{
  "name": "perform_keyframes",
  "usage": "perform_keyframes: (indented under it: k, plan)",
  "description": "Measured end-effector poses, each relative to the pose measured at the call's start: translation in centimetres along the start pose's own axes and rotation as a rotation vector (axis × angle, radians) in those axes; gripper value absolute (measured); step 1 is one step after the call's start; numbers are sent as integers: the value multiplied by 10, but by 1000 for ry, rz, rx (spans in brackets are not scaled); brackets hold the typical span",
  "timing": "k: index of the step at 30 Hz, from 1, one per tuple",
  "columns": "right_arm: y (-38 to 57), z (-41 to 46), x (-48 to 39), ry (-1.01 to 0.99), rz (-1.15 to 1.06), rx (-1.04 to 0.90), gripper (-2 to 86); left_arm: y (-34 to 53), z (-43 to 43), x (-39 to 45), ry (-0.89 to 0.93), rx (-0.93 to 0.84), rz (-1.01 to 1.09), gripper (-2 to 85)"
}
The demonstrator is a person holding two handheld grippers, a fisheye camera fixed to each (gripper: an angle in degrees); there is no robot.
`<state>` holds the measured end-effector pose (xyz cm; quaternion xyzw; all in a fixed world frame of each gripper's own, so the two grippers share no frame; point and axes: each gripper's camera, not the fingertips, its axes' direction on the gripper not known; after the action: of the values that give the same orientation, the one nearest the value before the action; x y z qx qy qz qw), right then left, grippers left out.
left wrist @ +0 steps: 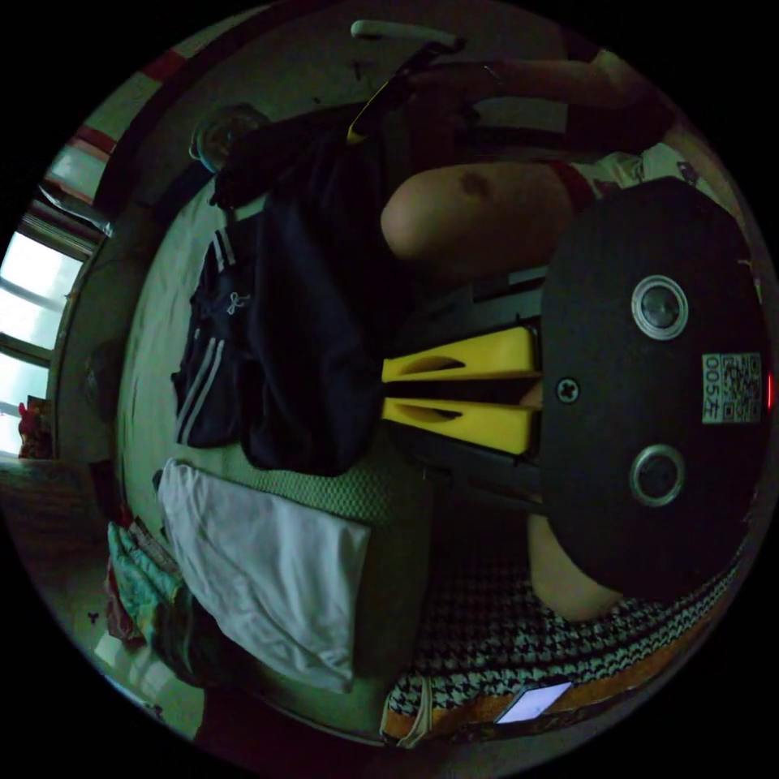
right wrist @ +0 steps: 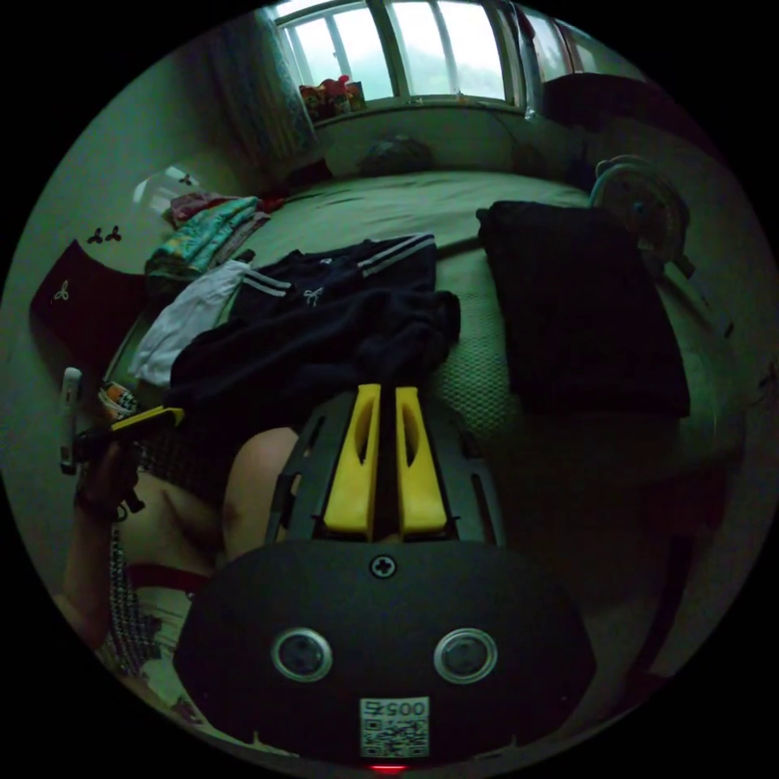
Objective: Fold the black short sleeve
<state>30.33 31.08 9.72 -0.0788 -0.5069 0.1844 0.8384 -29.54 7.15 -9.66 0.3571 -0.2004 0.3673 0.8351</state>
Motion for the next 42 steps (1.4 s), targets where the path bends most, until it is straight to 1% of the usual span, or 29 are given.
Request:
perform_keyframes:
  k: [2,6,17,23,25,28,33,37,42]
  plan:
    - [4,-19,0,23,-10,13,12,5,-20,2,-7,21,21,46]
    - [14,-58,5,-6,-8,12,6,18,-55,7,-1,26,57,45]
    - [46,-104,25,-58,76,-76,-9,42,-83,3,100,-64,18,46]
    - [36,-141,24,-91,56,-3,-9,36,-105,-4,178,-46,5,47]
    - [24,-150,22,-73,38,23,-9,30,-113,-3,149,-33,23,48]
    - [9,-147,22,-68,45,31,-9,18,-115,-2,102,-23,38,48]
    - [-12,-125,24,-76,88,-29,-9,-2,-92,-15,129,-84,-12,49]
    - [-40,-111,26,-62,84,-52,-9,-21,-83,-23,156,-83,-25,49]
    - [-93,-94,24,-66,58,-38,-9,-71,-73,-31,149,-61,-3,49]
